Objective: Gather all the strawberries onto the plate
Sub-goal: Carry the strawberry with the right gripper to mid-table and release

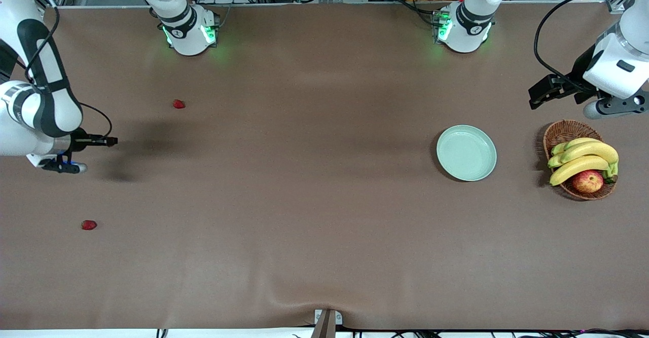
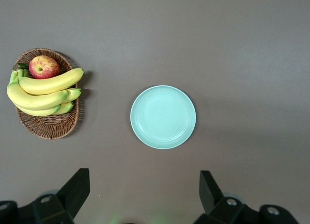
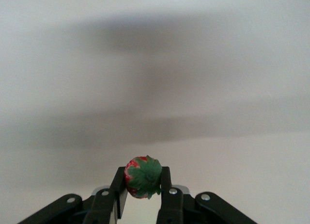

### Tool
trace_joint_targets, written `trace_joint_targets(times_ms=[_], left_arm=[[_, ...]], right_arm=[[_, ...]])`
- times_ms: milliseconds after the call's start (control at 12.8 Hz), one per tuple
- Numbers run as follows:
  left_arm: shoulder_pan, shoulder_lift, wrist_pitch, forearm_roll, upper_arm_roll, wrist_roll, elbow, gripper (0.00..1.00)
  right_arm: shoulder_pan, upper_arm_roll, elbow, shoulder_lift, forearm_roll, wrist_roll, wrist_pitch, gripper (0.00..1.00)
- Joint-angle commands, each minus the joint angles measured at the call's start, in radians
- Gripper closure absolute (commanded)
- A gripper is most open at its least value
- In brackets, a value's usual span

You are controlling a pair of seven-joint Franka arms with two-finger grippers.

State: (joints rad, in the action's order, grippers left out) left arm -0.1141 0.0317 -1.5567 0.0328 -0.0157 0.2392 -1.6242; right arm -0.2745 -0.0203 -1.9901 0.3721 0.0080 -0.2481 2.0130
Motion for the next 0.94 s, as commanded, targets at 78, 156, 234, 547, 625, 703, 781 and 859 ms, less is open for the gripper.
trace_joint_targets(times_ms=[78,156,234,547,625,703,781,859], left_arm=[[0.001,0.007,-0.01,0.001,-0.004,0.005,0.0,0.0],[-0.001,0.007,-0.02,0.001,-0.004,0.005,0.0,0.0],[-0.003,0.005,-0.023,0.001,-0.003,0.005,0.0,0.0],[-0.004,-0.007,-0.037,0.001,-0.007,0.008,-0.002,0.0],[-0.003,-0.01,-0.04,0.001,-0.015,0.008,-0.002,0.0],[-0.003,-0.013,-0.048,0.003,-0.017,0.008,-0.002,0.0],[-0.003,-0.018,-0.051,0.003,-0.018,0.015,-0.002,0.0],[-0.004,-0.019,-0.054,0.003,-0.018,0.025,-0.002,0.0]], right_arm=[[0.192,0.04,0.127,0.01,0.068,0.01,-0.017,1.0],[0.263,0.04,0.183,0.024,0.085,0.013,-0.016,1.0],[0.312,0.04,0.236,0.046,0.087,0.013,-0.017,1.0],[0.48,0.042,0.387,0.134,0.093,0.013,-0.013,1.0],[0.524,0.042,0.433,0.165,0.093,0.013,-0.013,1.0],[0.558,0.042,0.464,0.201,0.093,0.013,-0.008,1.0],[0.601,0.043,0.496,0.237,0.101,0.013,0.016,1.0],[0.647,0.043,0.508,0.264,0.122,0.013,0.056,1.0]])
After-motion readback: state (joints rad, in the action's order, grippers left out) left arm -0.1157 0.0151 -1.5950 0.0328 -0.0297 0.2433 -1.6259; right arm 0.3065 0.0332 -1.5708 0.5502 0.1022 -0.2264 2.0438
